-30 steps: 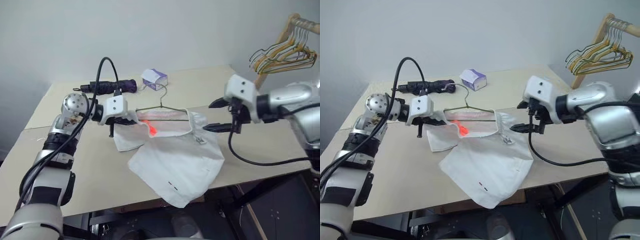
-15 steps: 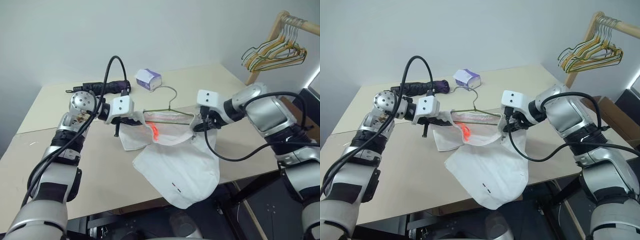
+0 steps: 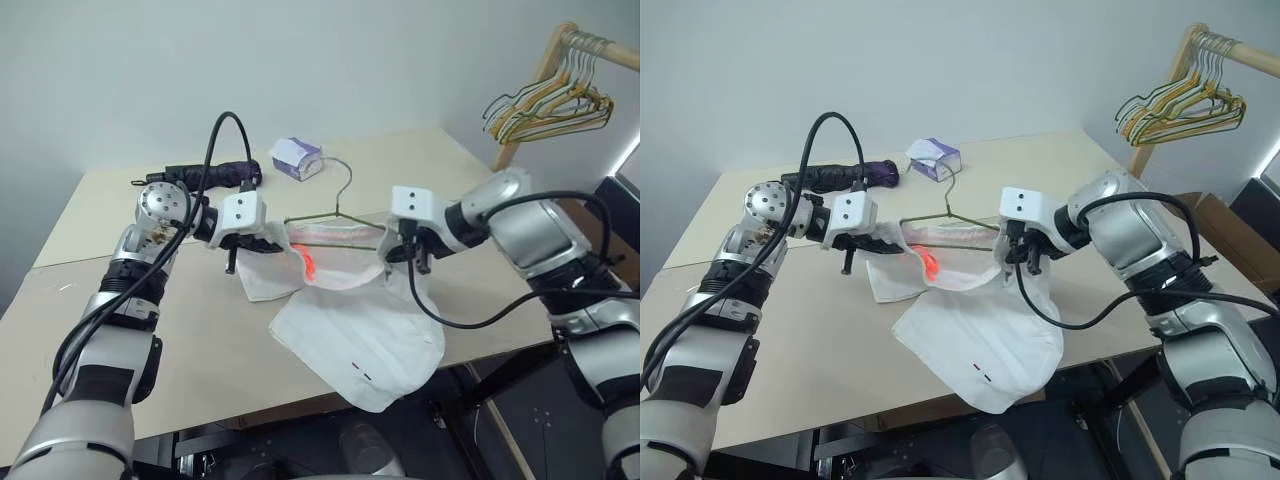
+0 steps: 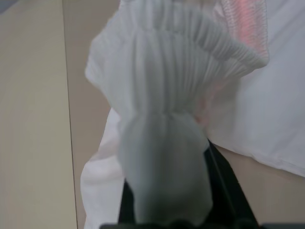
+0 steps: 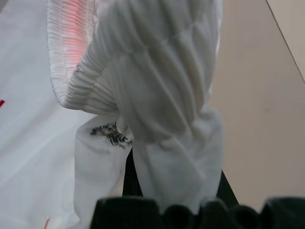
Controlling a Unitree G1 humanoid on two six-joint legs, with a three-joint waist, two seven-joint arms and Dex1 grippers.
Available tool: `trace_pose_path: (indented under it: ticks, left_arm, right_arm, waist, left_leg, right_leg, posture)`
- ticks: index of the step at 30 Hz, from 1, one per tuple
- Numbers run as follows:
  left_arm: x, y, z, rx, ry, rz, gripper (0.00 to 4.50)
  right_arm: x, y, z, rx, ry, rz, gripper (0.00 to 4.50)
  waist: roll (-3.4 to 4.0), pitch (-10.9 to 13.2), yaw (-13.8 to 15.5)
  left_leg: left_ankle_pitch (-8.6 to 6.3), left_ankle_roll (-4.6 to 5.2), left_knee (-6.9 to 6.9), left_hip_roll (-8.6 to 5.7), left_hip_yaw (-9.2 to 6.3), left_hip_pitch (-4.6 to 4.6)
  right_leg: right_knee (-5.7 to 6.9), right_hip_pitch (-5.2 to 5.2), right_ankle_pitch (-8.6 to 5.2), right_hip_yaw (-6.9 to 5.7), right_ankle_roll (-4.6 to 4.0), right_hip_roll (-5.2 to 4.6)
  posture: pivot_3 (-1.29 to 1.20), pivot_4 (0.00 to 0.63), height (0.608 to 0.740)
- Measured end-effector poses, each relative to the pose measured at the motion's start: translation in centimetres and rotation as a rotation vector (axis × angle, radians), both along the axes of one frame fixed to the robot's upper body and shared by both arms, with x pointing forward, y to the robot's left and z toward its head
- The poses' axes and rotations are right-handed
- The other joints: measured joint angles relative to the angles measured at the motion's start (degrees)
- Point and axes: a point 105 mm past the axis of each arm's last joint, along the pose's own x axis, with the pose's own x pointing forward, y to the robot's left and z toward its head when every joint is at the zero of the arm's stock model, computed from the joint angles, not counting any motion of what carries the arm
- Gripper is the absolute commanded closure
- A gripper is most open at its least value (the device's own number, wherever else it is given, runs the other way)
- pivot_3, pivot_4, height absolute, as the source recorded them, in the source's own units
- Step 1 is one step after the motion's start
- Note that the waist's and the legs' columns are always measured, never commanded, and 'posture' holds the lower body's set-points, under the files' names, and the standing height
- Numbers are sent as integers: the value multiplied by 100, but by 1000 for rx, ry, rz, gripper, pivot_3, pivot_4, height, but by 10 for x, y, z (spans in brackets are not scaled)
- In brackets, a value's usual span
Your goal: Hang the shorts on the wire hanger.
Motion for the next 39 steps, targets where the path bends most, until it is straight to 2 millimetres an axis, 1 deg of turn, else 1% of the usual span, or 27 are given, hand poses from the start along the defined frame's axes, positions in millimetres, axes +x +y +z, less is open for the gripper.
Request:
trace_pose_path:
  ticks: [2,4,6,9,12,15,18,19,20,22,23,24,25,27,28,30,33,35,39]
  left_arm:
    - [0,0,3,-15,-6,-2,2406]
    - [4,1,7,-27,-31,19,1740]
    - [12,6,17,-52,-67,69,1087]
    - [23,14,38,-99,-137,144,110]
    - [31,20,64,-170,-216,200,48]
    - [36,22,92,-340,-254,271,48]
    - [33,16,121,-599,-140,302,48]
    - [28,14,129,-656,-93,288,48]
    - [17,12,135,-716,-40,253,48]
    - [2,7,137,-787,61,205,48]
    - [-3,5,135,-814,112,200,48]
    - [-7,3,134,-846,149,199,48]
    - [-13,-4,134,-883,194,188,48]
    - [-21,-15,137,-910,227,159,48]
    - [-26,-21,141,-929,232,147,48]
    - [-33,-29,146,-956,238,131,48]
    - [-40,-33,149,-963,226,126,48]
    - [-41,-33,147,-964,218,139,48]
    - [-39,-32,144,-968,217,166,48]
  right_arm:
    - [-5,-2,-3,24,23,-12,4500]
    - [-13,-8,-7,52,52,-38,4500]
    - [-21,-16,-11,73,83,-77,4500]
    - [-31,-25,-18,131,139,-163,4500]
    - [-40,-34,-24,205,187,-282,4500]
    - [-44,-45,-30,278,219,-450,4500]
    - [-49,-62,-37,335,258,-658,4500]
    - [-51,-68,-38,343,261,-712,4500]
    - [-53,-76,-39,365,259,-791,4500]
    - [-56,-97,-43,376,255,-937,4500]
    - [-56,-107,-46,369,247,-1004,4500]
    - [-56,-116,-47,367,230,-1062,4500]
    - [-52,-130,-47,384,203,-1149,4500]
    - [-49,-147,-47,400,179,-1252,4500]
    - [-46,-160,-45,401,157,-1330,4500]
    - [-42,-180,-39,408,114,-1446,4500]
    - [-43,-208,-24,419,53,-1570,4500]
    - [-45,-222,-9,432,7,-1611,4500]
    - [-39,-237,26,516,-38,-1642,4500]
  waist:
    - [0,0,1]
    - [0,0,10]
    - [0,0,15]
    - [-1,0,4]
    - [-1,0,14]
    - [-1,0,31]
    - [-1,0,83]
    - [-1,0,86]
    - [3,-2,81]
    - [4,-3,86]
    - [4,-3,86]
    - [4,-3,86]
    - [3,-3,78]
    - [3,-3,62]
    - [4,-3,38]
    - [4,-3,9]
    - [9,-2,-26]
    - [12,-1,-62]
    - [12,-1,-196]
  left_leg:
    - [0,0,1,0,0,0]
    - [0,0,1,-1,0,0]
    - [0,0,2,-1,-1,0]
    - [0,0,2,1,0,0]
    - [0,0,2,0,0,-1]
    - [0,0,4,0,-1,0]
    - [0,1,6,-1,-1,-3]
    - [0,0,6,0,-1,-5]
    - [-1,1,4,1,0,-5]
    - [-1,0,9,0,1,-3]
    - [-1,0,15,0,3,0]
    - [-1,0,18,1,4,4]
    - [-1,0,27,1,4,6]
    - [-3,2,35,0,6,5]
    - [-6,5,36,0,7,5]
    - [-7,8,36,1,12,6]
    - [-8,8,36,3,21,17]
    - [-11,11,34,4,25,42]
    - [-21,17,34,6,36,58]
  right_leg:
    - [0,1,0,0,0,0]
    - [0,2,0,0,0,0]
    - [-1,2,0,-1,1,0]
    - [-1,2,0,-1,1,0]
    - [-1,2,0,-1,1,0]
    - [1,3,0,0,1,0]
    - [8,-2,-1,1,2,0]
    - [13,-6,-1,2,2,0]
    - [17,-8,-1,4,2,1]
    - [37,-10,-1,7,3,0]
    - [42,-7,-1,8,3,1]
    - [42,-3,-1,8,2,1]
    - [40,4,-1,9,2,1]
    - [38,13,-1,9,2,1]
    - [35,23,-1,9,2,1]
    - [35,43,0,10,1,2]
    - [33,56,0,11,0,3]
    - [17,84,-1,10,0,4]
    - [-19,114,0,6,0,6]
  posture:
    - [-401,0,740]
    - [-399,0,740]
    - [-401,0,740]
    - [-402,0,740]
    - [-402,0,740]
    - [-409,0,740]
    - [-431,0,740]
    - [-437,2,740]
    - [-448,6,740]
    - [-461,8,740]
    - [-472,11,740]
    - [-472,11,740]
    - [-479,12,740]
    - [-490,12,740]
    - [-494,12,740]
    - [-499,13,740]
    - [-507,16,740]
    - [-509,16,740]
    - [-509,15,740]
